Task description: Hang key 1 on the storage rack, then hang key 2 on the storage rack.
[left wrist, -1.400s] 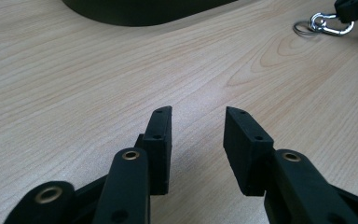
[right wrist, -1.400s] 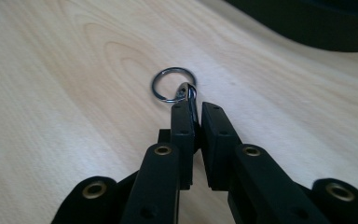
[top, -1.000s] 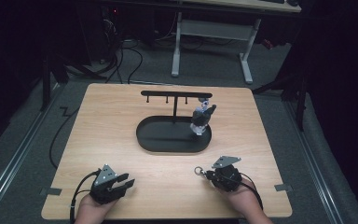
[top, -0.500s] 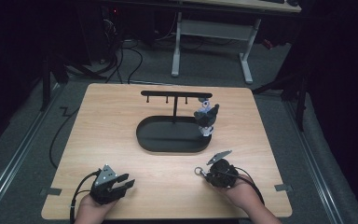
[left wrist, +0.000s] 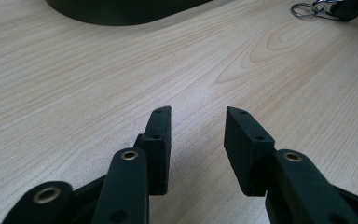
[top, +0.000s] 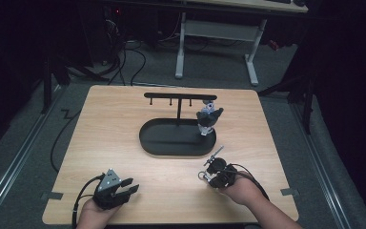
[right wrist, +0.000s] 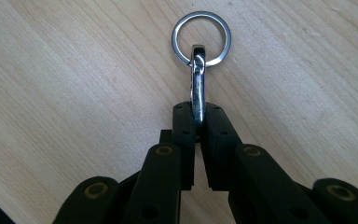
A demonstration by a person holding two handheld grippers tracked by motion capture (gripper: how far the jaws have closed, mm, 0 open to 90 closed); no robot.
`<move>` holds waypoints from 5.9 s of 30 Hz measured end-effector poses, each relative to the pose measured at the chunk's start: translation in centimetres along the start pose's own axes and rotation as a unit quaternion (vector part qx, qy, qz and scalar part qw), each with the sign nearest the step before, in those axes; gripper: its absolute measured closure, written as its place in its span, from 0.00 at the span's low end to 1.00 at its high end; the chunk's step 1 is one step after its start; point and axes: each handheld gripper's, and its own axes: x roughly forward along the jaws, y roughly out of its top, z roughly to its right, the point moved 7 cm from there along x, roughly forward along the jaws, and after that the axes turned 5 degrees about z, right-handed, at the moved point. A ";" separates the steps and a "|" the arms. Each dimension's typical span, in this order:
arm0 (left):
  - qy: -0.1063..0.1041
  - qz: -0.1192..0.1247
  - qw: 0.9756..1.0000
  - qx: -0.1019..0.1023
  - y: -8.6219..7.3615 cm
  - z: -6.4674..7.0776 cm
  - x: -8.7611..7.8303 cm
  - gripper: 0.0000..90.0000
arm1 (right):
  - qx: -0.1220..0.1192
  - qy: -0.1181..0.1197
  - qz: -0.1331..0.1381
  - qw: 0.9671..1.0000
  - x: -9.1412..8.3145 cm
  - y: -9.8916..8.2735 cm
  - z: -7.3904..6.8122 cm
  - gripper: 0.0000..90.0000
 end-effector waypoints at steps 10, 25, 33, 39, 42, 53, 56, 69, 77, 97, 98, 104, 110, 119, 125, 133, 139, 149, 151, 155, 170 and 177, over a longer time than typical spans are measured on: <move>-0.001 0.002 1.000 0.004 0.0 0.0 -0.1 0.67 | 0.005 0.005 0.000 1.000 -1.6 0.6 0.1 0.95; 0.010 0.013 1.000 0.003 0.0 -0.1 0.0 0.51 | 0.000 -0.009 0.033 0.999 -5.8 2.6 1.2 0.95; 0.004 0.026 1.000 0.003 0.4 -0.2 -0.2 0.43 | 0.006 -0.001 0.050 0.999 -7.3 4.1 1.3 0.95; 0.001 0.030 0.999 0.010 0.5 0.0 -0.3 0.43 | 0.010 -0.002 0.058 0.998 -8.1 5.2 1.6 0.95; 0.002 0.031 0.999 0.012 0.6 0.1 -0.3 0.43 | 0.010 -0.005 0.055 0.998 -8.5 5.8 1.7 0.95; 0.001 0.027 1.000 0.012 0.4 0.1 -0.3 0.43 | 0.021 -0.010 0.074 0.997 -10.5 8.7 2.8 0.95; 0.001 0.028 1.000 0.013 0.4 0.1 -0.4 0.43 | 0.019 -0.009 0.073 0.997 -10.7 9.2 2.9 0.95; 0.002 0.030 0.999 0.018 0.3 0.2 -0.6 0.42 | 0.027 -0.010 0.081 0.996 -12.1 12.0 3.8 0.95; 0.004 0.029 0.999 0.013 0.2 -0.1 -0.8 0.42 | 0.035 -0.008 0.081 0.996 -11.9 13.4 4.7 0.95; 0.005 0.026 1.000 0.015 0.0 -0.2 -0.8 0.42 | 0.049 -0.009 0.073 0.996 -13.3 16.9 5.7 0.95; 0.005 0.026 1.000 0.015 0.0 -0.2 -0.8 0.42 | 0.053 -0.011 0.071 0.996 -13.4 17.0 5.7 0.95; 0.004 0.026 1.000 0.014 0.0 -0.2 -0.8 0.42 | 0.053 -0.018 0.074 0.996 -13.7 18.0 5.8 0.95; 0.004 0.026 1.000 0.015 0.0 -0.2 -0.9 0.42 | 0.057 -0.026 0.086 0.994 -13.9 19.1 6.2 0.95; 0.004 0.025 1.000 0.016 0.0 -0.3 -0.9 0.42 | 0.061 -0.049 0.090 0.993 -13.3 20.1 6.8 0.95; 0.004 0.024 1.000 0.013 0.0 -0.3 -1.0 0.42 | 0.070 -0.062 0.082 0.992 -12.6 19.6 7.6 0.95; 0.001 0.019 1.000 0.016 -0.1 -0.1 -0.8 0.42 | 0.084 -0.050 0.078 0.992 -11.1 18.7 7.6 0.95; -0.002 0.017 1.000 0.016 -0.2 0.0 -0.6 0.41 | 0.089 -0.044 0.084 0.992 -9.8 18.6 7.7 0.94; -0.004 0.012 1.000 0.018 -0.3 0.1 -0.6 0.41 | 0.103 -0.033 0.080 0.991 -8.0 18.2 7.5 0.88; -0.005 0.010 1.000 0.018 -0.3 0.1 -0.5 0.41 | 0.103 -0.032 0.079 0.991 -7.8 18.1 7.5 0.86; -0.005 0.007 1.000 0.022 -0.4 0.1 -0.5 0.41 | 0.105 -0.032 0.078 0.991 -7.5 18.0 7.6 0.83; -0.001 0.011 1.000 0.026 -0.3 0.1 -0.4 0.41 | 0.097 -0.020 0.101 0.990 -8.1 15.9 6.4 0.72; -0.001 0.012 1.000 0.026 -0.3 0.2 -0.2 0.41 | 0.075 -0.023 0.116 0.990 -7.3 14.2 5.5 0.73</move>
